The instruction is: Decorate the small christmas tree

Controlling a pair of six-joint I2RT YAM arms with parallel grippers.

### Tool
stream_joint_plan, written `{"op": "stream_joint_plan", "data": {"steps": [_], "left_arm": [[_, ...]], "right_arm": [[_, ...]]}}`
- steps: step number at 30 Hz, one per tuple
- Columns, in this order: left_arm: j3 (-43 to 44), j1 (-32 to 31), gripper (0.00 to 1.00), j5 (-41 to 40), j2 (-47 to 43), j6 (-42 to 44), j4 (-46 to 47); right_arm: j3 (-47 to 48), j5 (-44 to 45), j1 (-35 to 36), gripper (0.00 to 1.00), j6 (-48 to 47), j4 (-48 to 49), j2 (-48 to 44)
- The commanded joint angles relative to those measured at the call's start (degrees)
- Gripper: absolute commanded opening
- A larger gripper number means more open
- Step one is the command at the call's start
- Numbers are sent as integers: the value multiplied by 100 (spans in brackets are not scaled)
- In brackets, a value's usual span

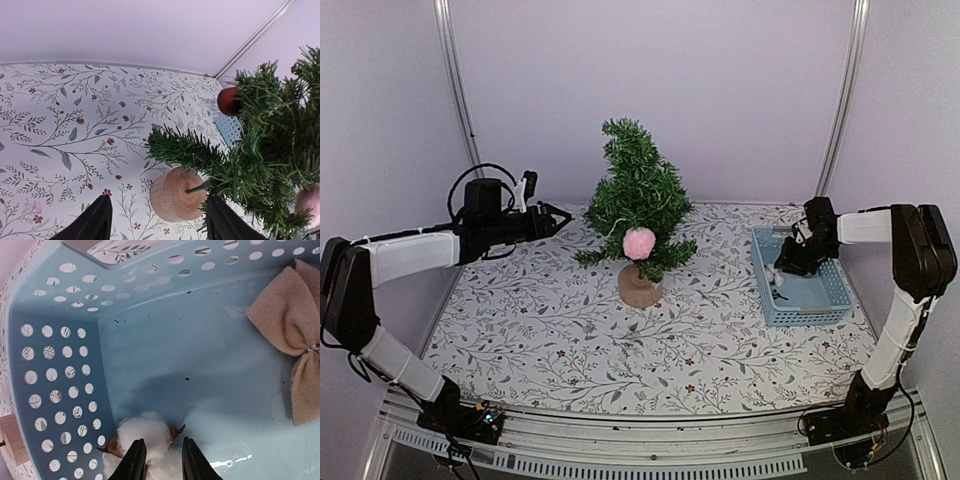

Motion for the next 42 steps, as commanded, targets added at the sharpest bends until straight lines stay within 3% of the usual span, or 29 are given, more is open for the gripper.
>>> {"op": "stream_joint_plan", "data": {"steps": [1,11,26,38,42], "left_arm": [[255,57,66,-114,113,54,-92],[268,61,66,-136,210,16,-115],[428,13,66,-112,256,86,-260],[385,-56,66,-150,246,56,-256],[399,-77,66,-171,265,66,-238]], "right_arm": [[119,-248,-10,28,-240,144,385],[-64,-559,-11,29,-287,265,604],[-196,-578,-151,43,-445,-176,-58],[-513,-900,-154,35,-659,-258,-26],[-484,-985,-165,20,-711,-253,-1]]}}
